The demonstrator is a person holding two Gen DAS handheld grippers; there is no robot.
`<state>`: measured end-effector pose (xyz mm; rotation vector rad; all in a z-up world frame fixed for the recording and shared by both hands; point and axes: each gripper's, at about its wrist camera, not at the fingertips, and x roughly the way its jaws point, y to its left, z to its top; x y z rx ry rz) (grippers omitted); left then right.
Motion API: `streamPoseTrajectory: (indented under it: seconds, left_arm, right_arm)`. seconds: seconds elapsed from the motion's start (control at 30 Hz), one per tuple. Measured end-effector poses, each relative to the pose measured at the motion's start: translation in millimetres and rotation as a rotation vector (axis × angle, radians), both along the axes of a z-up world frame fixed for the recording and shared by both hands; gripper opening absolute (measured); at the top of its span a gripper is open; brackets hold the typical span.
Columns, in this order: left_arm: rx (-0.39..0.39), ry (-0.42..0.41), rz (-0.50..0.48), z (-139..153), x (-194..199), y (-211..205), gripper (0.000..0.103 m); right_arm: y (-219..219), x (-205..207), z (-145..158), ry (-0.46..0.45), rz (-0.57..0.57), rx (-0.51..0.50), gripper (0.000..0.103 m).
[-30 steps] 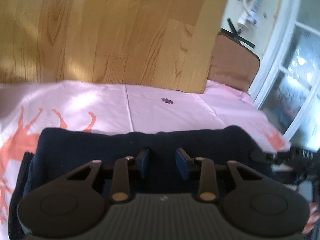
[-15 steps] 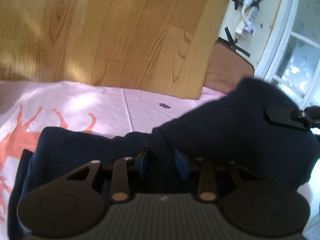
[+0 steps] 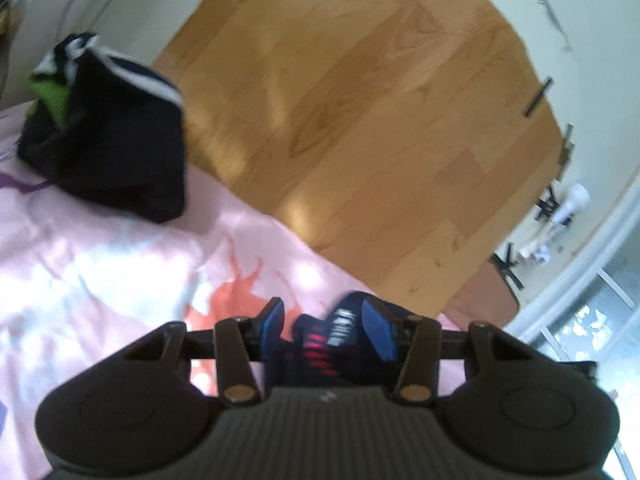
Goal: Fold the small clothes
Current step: 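Lift the folded sweater bundle with both grippers and carry it beside the black bag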
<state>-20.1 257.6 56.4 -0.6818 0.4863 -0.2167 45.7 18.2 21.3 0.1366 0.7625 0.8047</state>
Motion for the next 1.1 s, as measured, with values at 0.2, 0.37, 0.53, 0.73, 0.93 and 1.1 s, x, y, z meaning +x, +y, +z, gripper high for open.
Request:
streamPoseTrajectory:
  seconds: [0.2, 0.37, 0.53, 0.73, 0.93, 1.1]
  left_arm:
    - [0.034, -0.023, -0.143, 7.1, 32.2, -44.5, 0.045]
    - [0.083, 0.013, -0.132, 4.5, 56.6, -63.5, 0.052]
    - [0.070, 0.090, -0.098, -10.0, 69.2, -56.2, 0.056]
    - [0.209, 0.136, -0.026, -13.6, 72.9, -60.4, 0.055]
    - [0.209, 0.210, -0.006, -39.4, 89.4, -53.5, 0.054]
    - [0.228, 0.211, 0.003, -43.4, 92.1, -53.5, 0.067]
  right_arm:
    - [6.6, -14.5, 4.6, -0.085, 0.092, -0.027, 0.048]
    - [-32.4, -48.2, 31.5, -0.209, 0.189, 0.006, 0.055]
    - [-85.0, -29.9, 56.9, -0.256, 0.009, 0.101, 0.050]
    - [-81.5, 33.4, 36.7, -0.161, -0.120, 0.072, 0.033]
    - [-53.6, 45.6, 17.5, -0.234, -0.124, -0.024, 0.034]
    - [-48.3, 40.9, 16.8, -0.244, -0.143, -0.016, 0.034]
